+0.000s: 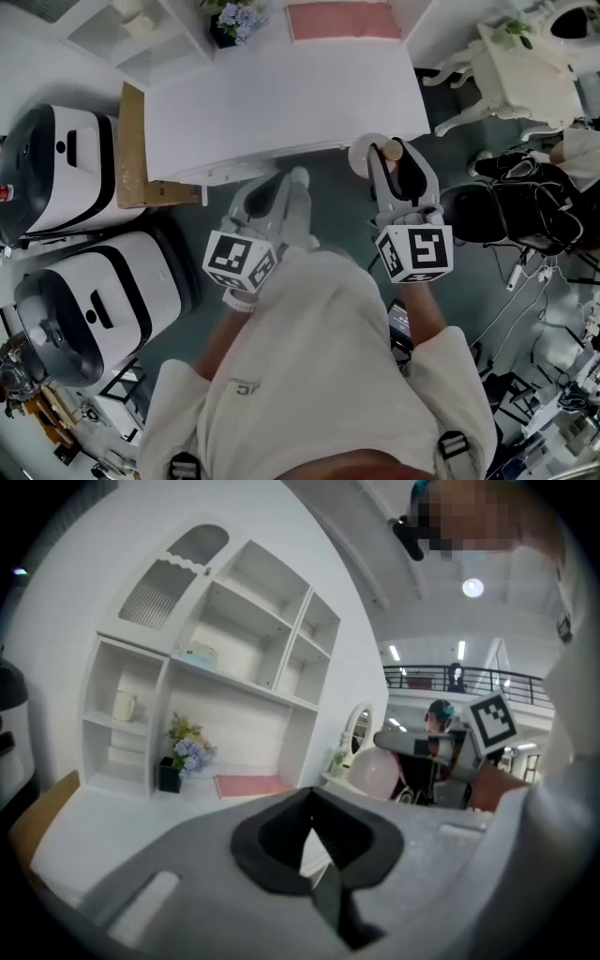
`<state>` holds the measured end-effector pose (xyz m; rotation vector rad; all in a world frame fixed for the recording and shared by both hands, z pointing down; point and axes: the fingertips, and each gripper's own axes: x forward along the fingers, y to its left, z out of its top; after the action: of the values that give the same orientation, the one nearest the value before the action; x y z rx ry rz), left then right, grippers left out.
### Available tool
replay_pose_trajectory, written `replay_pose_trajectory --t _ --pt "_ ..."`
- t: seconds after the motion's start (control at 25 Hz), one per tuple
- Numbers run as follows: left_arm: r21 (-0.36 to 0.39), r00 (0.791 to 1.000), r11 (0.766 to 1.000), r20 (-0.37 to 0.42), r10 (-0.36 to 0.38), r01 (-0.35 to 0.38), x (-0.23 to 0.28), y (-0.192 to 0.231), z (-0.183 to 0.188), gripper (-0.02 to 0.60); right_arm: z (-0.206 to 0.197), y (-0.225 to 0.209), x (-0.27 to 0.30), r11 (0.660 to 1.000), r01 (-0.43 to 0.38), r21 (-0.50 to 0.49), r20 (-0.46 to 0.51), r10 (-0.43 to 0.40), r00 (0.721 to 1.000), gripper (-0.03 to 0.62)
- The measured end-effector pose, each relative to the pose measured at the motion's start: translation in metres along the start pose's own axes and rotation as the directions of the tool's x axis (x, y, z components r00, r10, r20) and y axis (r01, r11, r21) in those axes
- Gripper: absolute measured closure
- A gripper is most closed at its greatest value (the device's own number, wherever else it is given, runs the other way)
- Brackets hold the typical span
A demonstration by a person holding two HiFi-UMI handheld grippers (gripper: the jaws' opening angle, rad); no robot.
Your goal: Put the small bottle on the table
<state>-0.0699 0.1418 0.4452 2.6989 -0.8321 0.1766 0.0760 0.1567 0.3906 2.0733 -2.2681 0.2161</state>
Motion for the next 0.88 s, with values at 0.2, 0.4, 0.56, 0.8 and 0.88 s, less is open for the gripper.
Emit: replay_pose_trajectory --t 0.2,0.4,0.56,0.8,0.88 --pt "0.019 0.999 0.999 -0.003 -0.038 0.038 0.061 0.036 0.031 0.580 0.012 -0.031 0.056 0.999 0.045 0.004 -0.007 -0.045 0.999 0.454" --pt "0.024 0.996 0.996 0.002 -0.084 0.084 0.129 0.071 0.067 0.580 0.035 -0.065 0.117 0.997 0.082 -0.007 -0.015 -0.082 0.997 0.454" --pt "0.017 0.994 0.994 0.013 -0.108 0.108 0.171 0.099 0.097 0.580 0.054 -0.089 0.166 0.995 0.100 -0.006 -0.019 -0.100 0.995 0.454" --pt "0.042 0.988 0.987 0.002 -0.154 0.154 0.222 0.124 0.137 0.580 0.080 -0.119 0.224 0.993 0.114 -0.015 -0.016 -0.115 0.993 0.454" --pt "0.058 0.987 0.985 -0.009 -0.161 0.161 0.236 0.130 0.149 0.580 0.091 -0.127 0.239 0.994 0.110 -0.014 -0.006 -0.111 0.994 0.454"
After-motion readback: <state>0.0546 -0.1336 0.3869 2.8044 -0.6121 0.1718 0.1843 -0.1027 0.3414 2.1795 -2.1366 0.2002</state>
